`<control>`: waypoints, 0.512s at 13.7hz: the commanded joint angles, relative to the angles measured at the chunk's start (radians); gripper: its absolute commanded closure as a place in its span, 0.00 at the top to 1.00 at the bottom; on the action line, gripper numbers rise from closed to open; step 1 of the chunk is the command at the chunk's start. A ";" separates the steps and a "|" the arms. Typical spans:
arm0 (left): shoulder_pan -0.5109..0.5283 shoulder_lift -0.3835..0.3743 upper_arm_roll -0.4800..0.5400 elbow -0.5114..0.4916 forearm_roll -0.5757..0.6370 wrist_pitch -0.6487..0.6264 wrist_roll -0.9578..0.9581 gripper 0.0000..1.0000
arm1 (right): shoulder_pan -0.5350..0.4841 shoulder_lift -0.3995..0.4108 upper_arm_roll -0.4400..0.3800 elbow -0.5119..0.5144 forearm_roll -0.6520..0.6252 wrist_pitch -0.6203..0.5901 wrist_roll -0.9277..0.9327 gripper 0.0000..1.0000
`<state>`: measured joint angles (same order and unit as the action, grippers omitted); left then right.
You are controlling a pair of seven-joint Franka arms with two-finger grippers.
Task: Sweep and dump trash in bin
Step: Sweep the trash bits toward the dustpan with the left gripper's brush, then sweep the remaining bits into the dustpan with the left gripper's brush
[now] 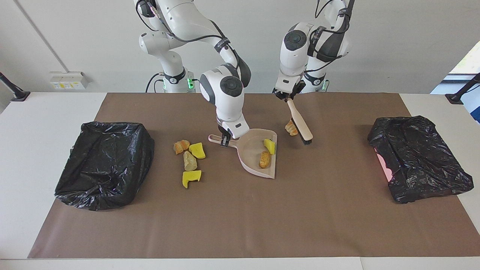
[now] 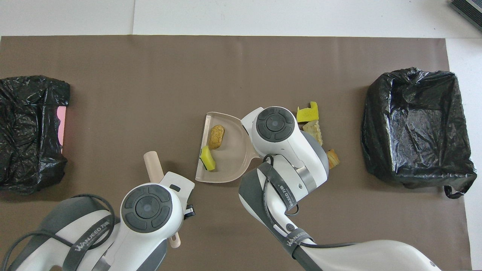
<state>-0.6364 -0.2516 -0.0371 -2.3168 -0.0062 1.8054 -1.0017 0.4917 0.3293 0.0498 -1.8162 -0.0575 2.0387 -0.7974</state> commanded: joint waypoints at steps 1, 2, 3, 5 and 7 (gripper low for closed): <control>-0.063 -0.060 0.011 -0.093 -0.009 -0.002 -0.191 0.00 | 0.001 -0.021 0.004 -0.032 0.002 -0.012 -0.020 0.00; -0.077 -0.060 0.010 -0.111 -0.009 0.003 -0.283 0.00 | 0.001 -0.021 0.004 -0.032 -0.001 -0.018 -0.034 0.00; -0.092 -0.058 0.010 -0.122 -0.012 0.011 -0.354 0.00 | 0.001 -0.021 0.004 -0.032 -0.010 -0.024 -0.052 0.00; -0.121 -0.055 0.010 -0.150 -0.055 0.017 -0.443 0.00 | -0.001 -0.021 0.004 -0.032 -0.062 -0.028 -0.123 0.00; -0.131 -0.041 0.010 -0.164 -0.107 0.076 -0.530 0.00 | -0.001 -0.021 0.004 -0.031 -0.064 -0.040 -0.126 0.00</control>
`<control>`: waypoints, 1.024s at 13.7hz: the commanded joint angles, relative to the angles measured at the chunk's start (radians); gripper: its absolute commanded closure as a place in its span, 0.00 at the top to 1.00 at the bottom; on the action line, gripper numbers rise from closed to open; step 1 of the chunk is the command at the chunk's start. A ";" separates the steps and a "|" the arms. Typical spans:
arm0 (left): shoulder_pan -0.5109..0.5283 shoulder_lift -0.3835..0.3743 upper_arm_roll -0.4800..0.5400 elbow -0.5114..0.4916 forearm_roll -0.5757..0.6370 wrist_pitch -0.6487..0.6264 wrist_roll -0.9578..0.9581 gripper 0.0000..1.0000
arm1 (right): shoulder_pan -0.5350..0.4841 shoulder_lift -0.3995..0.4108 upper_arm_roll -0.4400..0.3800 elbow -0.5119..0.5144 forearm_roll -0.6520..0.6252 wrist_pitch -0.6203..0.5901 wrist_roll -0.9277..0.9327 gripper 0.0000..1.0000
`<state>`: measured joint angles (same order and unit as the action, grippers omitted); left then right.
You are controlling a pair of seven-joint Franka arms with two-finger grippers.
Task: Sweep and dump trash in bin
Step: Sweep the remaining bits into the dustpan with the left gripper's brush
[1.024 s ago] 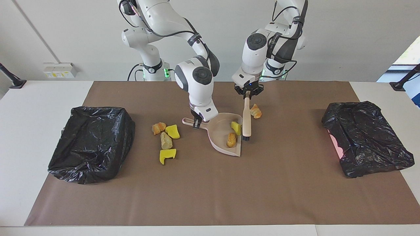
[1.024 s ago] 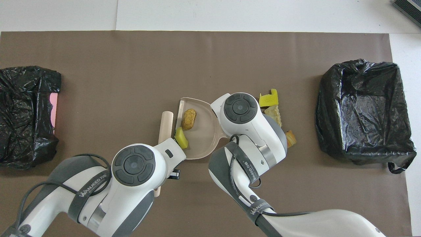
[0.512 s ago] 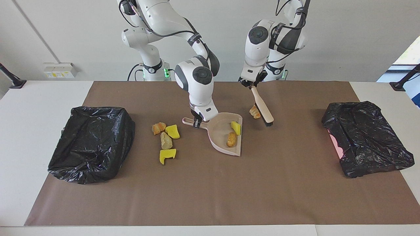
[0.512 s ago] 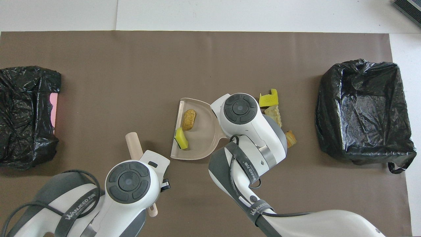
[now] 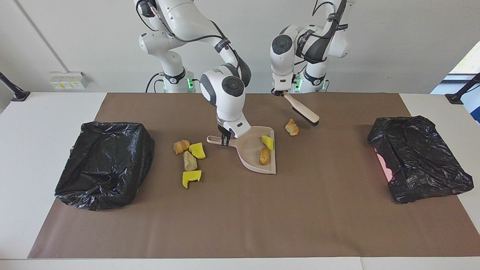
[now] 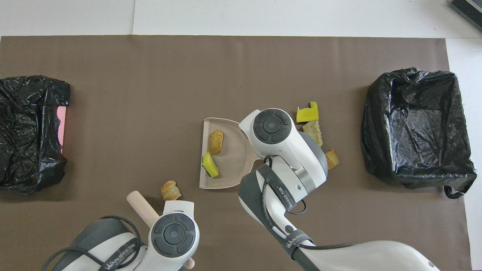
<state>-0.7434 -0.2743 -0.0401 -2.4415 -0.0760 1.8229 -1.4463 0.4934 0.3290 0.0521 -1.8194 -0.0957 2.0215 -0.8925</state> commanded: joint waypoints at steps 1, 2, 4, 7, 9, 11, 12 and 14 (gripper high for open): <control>-0.024 -0.004 0.013 -0.039 -0.053 0.091 -0.115 0.00 | -0.001 -0.022 0.002 -0.028 -0.024 -0.030 -0.029 0.00; -0.025 0.012 0.013 -0.039 -0.076 0.117 -0.135 0.00 | -0.001 -0.022 0.002 -0.028 -0.024 -0.032 -0.026 0.00; -0.019 0.044 0.014 -0.025 -0.120 0.191 -0.154 0.00 | -0.001 -0.022 0.002 -0.025 -0.024 -0.032 -0.019 0.00; 0.048 0.121 0.014 0.044 -0.134 0.277 -0.141 0.00 | -0.001 -0.021 0.002 -0.020 -0.024 -0.032 -0.019 0.00; 0.088 0.193 0.014 0.137 -0.139 0.301 -0.111 0.00 | -0.001 -0.021 0.002 -0.018 -0.024 -0.032 -0.013 0.00; 0.099 0.234 0.014 0.196 -0.195 0.332 -0.018 0.00 | -0.001 -0.021 0.002 -0.017 -0.024 -0.033 -0.005 0.00; 0.099 0.244 0.014 0.205 -0.214 0.351 0.019 0.00 | 0.001 -0.021 0.002 -0.015 -0.024 -0.046 0.015 0.00; 0.090 0.245 0.013 0.203 -0.217 0.372 0.113 0.00 | 0.010 -0.022 0.005 0.005 -0.024 -0.110 0.084 0.00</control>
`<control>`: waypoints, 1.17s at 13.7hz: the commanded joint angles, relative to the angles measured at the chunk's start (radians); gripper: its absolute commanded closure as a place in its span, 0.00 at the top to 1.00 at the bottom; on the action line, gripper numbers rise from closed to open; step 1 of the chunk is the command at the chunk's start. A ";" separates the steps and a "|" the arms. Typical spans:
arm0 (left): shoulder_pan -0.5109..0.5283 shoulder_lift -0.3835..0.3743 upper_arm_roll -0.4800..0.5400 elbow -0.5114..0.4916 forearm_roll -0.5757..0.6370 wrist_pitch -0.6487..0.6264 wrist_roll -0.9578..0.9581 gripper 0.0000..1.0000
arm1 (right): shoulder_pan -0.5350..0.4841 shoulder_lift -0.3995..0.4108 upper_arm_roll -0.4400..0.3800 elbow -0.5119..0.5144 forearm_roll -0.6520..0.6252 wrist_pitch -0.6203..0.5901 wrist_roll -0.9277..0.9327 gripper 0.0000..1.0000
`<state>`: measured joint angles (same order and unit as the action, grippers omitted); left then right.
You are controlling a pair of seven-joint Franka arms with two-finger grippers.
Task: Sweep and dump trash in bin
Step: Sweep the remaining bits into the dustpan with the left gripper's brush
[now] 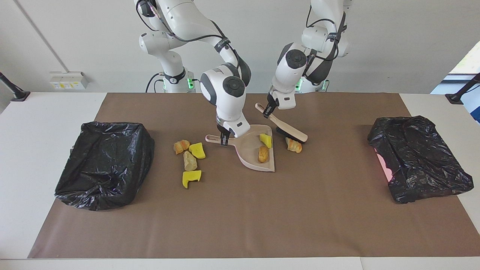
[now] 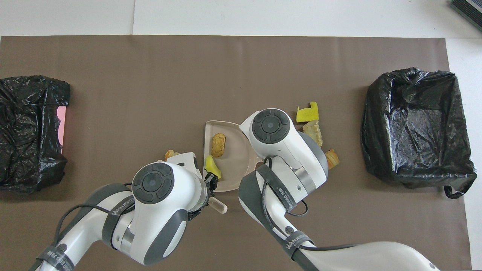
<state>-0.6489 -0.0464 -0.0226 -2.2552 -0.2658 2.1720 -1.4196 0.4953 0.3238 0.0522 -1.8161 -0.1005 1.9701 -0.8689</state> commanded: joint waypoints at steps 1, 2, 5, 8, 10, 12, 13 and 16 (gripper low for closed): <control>-0.006 0.017 -0.005 0.017 -0.035 0.023 0.158 0.00 | 0.017 -0.017 0.005 0.003 -0.019 -0.062 0.085 0.00; -0.011 0.017 -0.007 0.017 -0.044 0.025 0.228 0.00 | 0.017 -0.017 0.005 0.004 -0.019 -0.060 0.096 0.00; -0.024 0.017 -0.014 0.019 -0.059 0.026 0.376 0.00 | 0.019 -0.016 0.005 0.004 -0.016 -0.062 0.105 0.00; -0.073 0.010 -0.016 0.019 -0.059 0.026 0.493 0.00 | 0.019 -0.017 0.006 0.004 -0.016 -0.060 0.134 0.00; -0.089 0.005 -0.019 0.022 -0.059 0.006 0.582 0.00 | 0.019 -0.017 0.006 0.004 -0.015 -0.059 0.136 0.00; -0.089 -0.030 -0.019 0.031 -0.059 -0.064 0.628 0.00 | 0.019 -0.017 0.006 0.004 -0.013 -0.057 0.136 0.00; -0.089 -0.053 -0.017 0.042 -0.059 -0.104 0.671 0.00 | 0.019 -0.017 0.006 0.004 -0.013 -0.056 0.136 0.00; -0.089 -0.110 -0.019 0.055 -0.059 -0.220 0.789 0.00 | 0.019 -0.017 0.006 0.004 -0.010 -0.054 0.136 0.00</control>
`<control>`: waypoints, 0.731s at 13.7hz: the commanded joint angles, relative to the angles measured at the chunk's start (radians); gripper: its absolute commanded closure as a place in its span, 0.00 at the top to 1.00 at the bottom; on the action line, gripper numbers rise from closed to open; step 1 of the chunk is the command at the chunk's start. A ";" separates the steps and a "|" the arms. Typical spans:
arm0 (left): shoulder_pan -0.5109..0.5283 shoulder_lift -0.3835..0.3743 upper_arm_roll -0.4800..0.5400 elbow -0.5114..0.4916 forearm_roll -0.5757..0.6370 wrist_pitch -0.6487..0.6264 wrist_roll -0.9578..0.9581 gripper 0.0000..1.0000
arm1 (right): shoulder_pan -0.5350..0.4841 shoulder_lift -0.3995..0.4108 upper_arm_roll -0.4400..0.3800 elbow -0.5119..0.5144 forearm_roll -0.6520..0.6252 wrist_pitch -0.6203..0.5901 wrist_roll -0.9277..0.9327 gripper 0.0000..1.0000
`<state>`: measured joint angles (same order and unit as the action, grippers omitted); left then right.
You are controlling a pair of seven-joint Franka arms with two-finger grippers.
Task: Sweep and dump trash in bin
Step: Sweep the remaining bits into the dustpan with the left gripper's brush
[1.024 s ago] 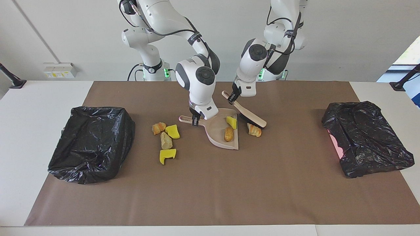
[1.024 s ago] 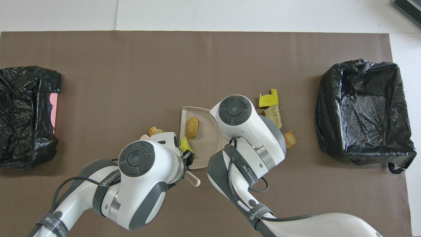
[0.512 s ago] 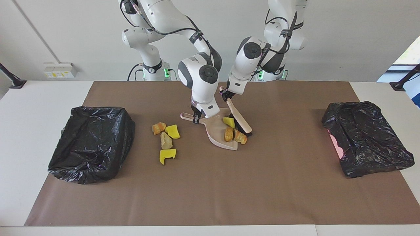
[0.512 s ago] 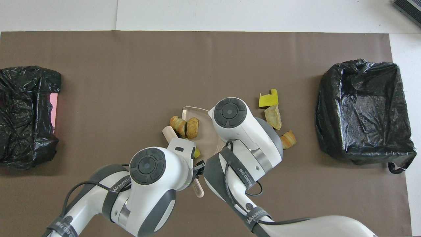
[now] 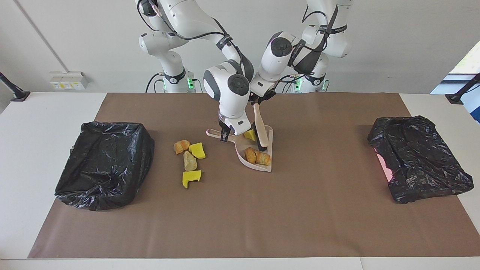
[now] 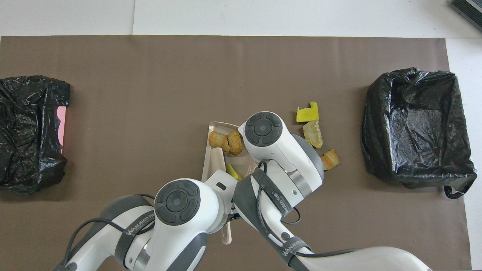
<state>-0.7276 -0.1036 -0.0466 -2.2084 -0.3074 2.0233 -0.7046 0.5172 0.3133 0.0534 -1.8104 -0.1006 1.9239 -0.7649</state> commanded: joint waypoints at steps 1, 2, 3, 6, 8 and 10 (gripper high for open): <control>-0.009 -0.060 0.005 0.027 -0.006 -0.105 0.077 0.00 | -0.003 -0.005 0.005 -0.001 -0.010 -0.006 0.032 0.00; -0.003 -0.062 0.007 0.042 0.005 -0.139 0.076 0.00 | -0.003 -0.005 0.005 -0.001 -0.010 -0.002 0.030 0.00; 0.000 -0.068 0.007 0.053 0.042 -0.162 0.073 0.00 | -0.005 -0.005 0.005 -0.001 -0.010 0.001 0.030 0.00; 0.011 -0.073 0.011 0.055 0.137 -0.216 0.062 0.00 | -0.006 -0.003 0.005 -0.001 -0.010 0.004 0.022 0.00; 0.031 -0.073 0.014 0.055 0.175 -0.216 0.053 0.00 | -0.008 -0.003 0.005 -0.001 -0.010 0.004 0.019 0.00; 0.033 -0.074 0.014 0.049 0.230 -0.215 0.021 0.00 | -0.008 -0.003 0.005 -0.001 -0.010 0.006 0.019 0.00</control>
<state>-0.7090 -0.1664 -0.0263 -2.1648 -0.1211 1.8336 -0.6599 0.5172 0.3134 0.0520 -1.8119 -0.1007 1.9242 -0.7616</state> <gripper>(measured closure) 0.727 0.678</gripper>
